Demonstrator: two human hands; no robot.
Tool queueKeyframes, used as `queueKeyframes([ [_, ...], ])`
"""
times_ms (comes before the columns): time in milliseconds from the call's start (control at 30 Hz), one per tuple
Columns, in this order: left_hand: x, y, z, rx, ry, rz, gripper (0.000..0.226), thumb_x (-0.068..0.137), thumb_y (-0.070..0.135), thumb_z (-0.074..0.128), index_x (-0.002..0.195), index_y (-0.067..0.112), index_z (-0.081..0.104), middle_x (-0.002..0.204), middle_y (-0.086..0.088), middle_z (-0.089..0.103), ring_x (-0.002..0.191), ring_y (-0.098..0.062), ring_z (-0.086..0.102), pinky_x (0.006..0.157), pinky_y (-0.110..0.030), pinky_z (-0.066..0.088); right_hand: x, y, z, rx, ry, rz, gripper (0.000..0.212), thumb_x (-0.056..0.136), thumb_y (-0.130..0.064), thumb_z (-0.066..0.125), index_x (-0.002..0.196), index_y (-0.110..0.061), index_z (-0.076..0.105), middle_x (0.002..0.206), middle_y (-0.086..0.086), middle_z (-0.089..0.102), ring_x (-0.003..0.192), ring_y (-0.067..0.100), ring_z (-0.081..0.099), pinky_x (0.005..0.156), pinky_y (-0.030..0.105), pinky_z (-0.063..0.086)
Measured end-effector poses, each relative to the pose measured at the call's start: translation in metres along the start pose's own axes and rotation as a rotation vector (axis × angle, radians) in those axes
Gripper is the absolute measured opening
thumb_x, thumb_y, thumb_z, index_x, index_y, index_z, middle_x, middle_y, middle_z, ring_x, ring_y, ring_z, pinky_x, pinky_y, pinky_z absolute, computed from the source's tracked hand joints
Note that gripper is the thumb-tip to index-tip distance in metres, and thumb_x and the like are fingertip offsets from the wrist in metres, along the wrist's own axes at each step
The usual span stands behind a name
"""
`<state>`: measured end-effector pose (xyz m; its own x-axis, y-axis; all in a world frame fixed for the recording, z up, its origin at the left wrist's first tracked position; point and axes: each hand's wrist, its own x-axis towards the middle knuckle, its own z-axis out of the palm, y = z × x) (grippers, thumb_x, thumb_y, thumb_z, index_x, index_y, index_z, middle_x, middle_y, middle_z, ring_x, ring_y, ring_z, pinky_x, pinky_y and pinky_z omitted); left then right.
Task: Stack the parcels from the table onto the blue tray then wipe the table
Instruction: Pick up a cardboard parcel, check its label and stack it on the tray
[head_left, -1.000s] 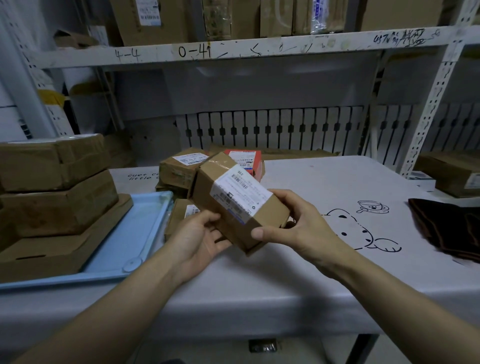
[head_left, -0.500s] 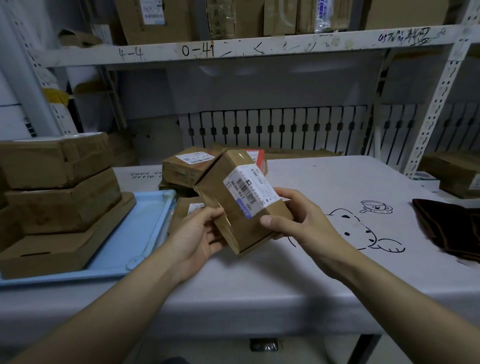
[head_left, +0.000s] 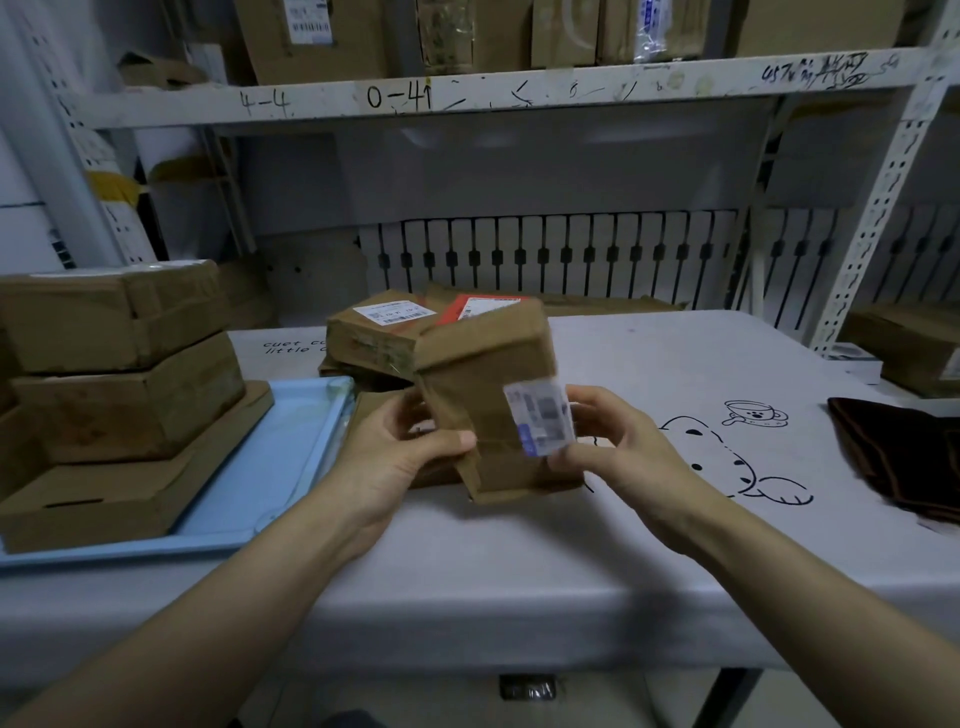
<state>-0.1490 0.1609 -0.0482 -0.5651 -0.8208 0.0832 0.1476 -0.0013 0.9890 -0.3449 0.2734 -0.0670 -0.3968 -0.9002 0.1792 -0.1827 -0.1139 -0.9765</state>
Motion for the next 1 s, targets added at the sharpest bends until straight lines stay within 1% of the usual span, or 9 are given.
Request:
queueKeyframes([
  [67, -0.001, 0.001, 0.0, 0.217, 0.017, 0.215, 0.061, 0.068, -0.007, 0.082, 0.12, 0.018, 0.061, 0.116, 0.0, 0.07, 0.108, -0.012, 0.066, 0.08, -0.02, 0.054, 0.001, 0.004, -0.004, -0.087, 0.017, -0.015, 0.064, 0.07, 0.0, 0.076, 0.123, -0.034, 0.064, 0.121, -0.002, 0.068, 0.111, 0.016, 0.062, 0.079, 0.027, 0.054],
  [133, -0.002, 0.001, 0.0, 0.375, 0.007, 0.42, 0.068, 0.065, -0.006, 0.085, 0.117, 0.026, 0.058, 0.119, 0.003, 0.065, 0.107, -0.006, 0.063, 0.081, -0.017, 0.052, 0.003, 0.006, -0.003, -0.073, 0.035, -0.002, 0.063, 0.078, 0.003, 0.069, 0.128, -0.035, 0.061, 0.124, 0.001, 0.067, 0.104, 0.014, 0.066, 0.073, 0.024, 0.051],
  [233, -0.001, -0.001, -0.009, 0.739, 0.001, 0.778, 0.066, 0.064, -0.008, 0.083, 0.118, 0.021, 0.059, 0.125, 0.001, 0.059, 0.116, -0.015, 0.059, 0.094, -0.033, 0.052, 0.003, 0.0, 0.001, 0.275, 0.059, 0.177, 0.039, 0.095, -0.004, 0.054, 0.129, -0.021, 0.061, 0.104, 0.005, 0.074, 0.078, 0.015, 0.068, 0.061, 0.027, 0.053],
  [333, -0.002, -0.004, -0.02, 1.051, -0.041, 0.99, 0.062, 0.068, -0.009, 0.079, 0.121, 0.015, 0.058, 0.132, -0.003, 0.057, 0.122, -0.022, 0.056, 0.096, -0.04, 0.051, 0.0, -0.006, 0.003, 0.462, 0.013, 0.394, 0.032, 0.098, -0.035, 0.055, 0.117, -0.015, 0.071, 0.096, 0.014, 0.072, 0.083, 0.027, 0.061, 0.07, 0.035, 0.047],
  [467, -0.004, -0.001, -0.025, 1.173, -0.094, 1.081, 0.058, 0.074, -0.002, 0.078, 0.122, 0.017, 0.05, 0.135, -0.008, 0.053, 0.121, -0.026, 0.055, 0.093, -0.032, 0.049, -0.004, -0.007, 0.007, 0.407, -0.078, 0.311, 0.027, 0.093, -0.022, 0.064, 0.117, -0.012, 0.071, 0.111, 0.012, 0.074, 0.097, 0.031, 0.061, 0.087, 0.041, 0.043],
  [533, -0.002, 0.0, -0.029, 1.225, -0.127, 1.106, 0.056, 0.076, 0.001, 0.078, 0.121, 0.015, 0.048, 0.137, -0.008, 0.05, 0.123, -0.028, 0.053, 0.095, -0.032, 0.048, -0.003, -0.007, 0.007, 0.393, -0.077, 0.258, 0.033, 0.09, -0.015, 0.066, 0.123, -0.015, 0.067, 0.115, 0.011, 0.074, 0.094, 0.026, 0.069, 0.081, 0.035, 0.053],
  [633, 0.0, -0.001, -0.034, 1.3, -0.129, 1.139, 0.056, 0.075, 0.003, 0.079, 0.12, 0.014, 0.047, 0.138, -0.01, 0.048, 0.126, -0.031, 0.051, 0.1, -0.035, 0.045, 0.0, -0.007, 0.006, 0.405, -0.078, 0.173, 0.051, 0.078, -0.011, 0.074, 0.128, -0.017, 0.063, 0.119, 0.009, 0.072, 0.091, 0.021, 0.07, 0.066, 0.03, 0.055],
  [867, -0.001, -0.003, -0.039, 1.32, -0.079, 1.195, 0.059, 0.073, 0.006, 0.081, 0.12, 0.014, 0.047, 0.137, -0.01, 0.047, 0.128, -0.032, 0.049, 0.106, -0.036, 0.039, 0.0, -0.01, 0.009, 0.372, -0.11, 0.102, 0.062, 0.072, -0.012, 0.073, 0.132, -0.019, 0.059, 0.12, 0.004, 0.072, 0.107, 0.025, 0.07, 0.08, 0.039, 0.054],
  [1000, -0.002, 0.0, -0.046, 1.331, -0.068, 1.186, 0.059, 0.073, 0.013, 0.082, 0.121, 0.015, 0.049, 0.138, -0.008, 0.049, 0.131, -0.031, 0.046, 0.108, -0.036, 0.038, 0.002, -0.016, 0.013, 0.312, -0.084, 0.119, 0.068, 0.071, -0.017, 0.076, 0.135, -0.027, 0.056, 0.115, 0.003, 0.073, 0.103, 0.027, 0.071, 0.084, 0.04, 0.056],
])
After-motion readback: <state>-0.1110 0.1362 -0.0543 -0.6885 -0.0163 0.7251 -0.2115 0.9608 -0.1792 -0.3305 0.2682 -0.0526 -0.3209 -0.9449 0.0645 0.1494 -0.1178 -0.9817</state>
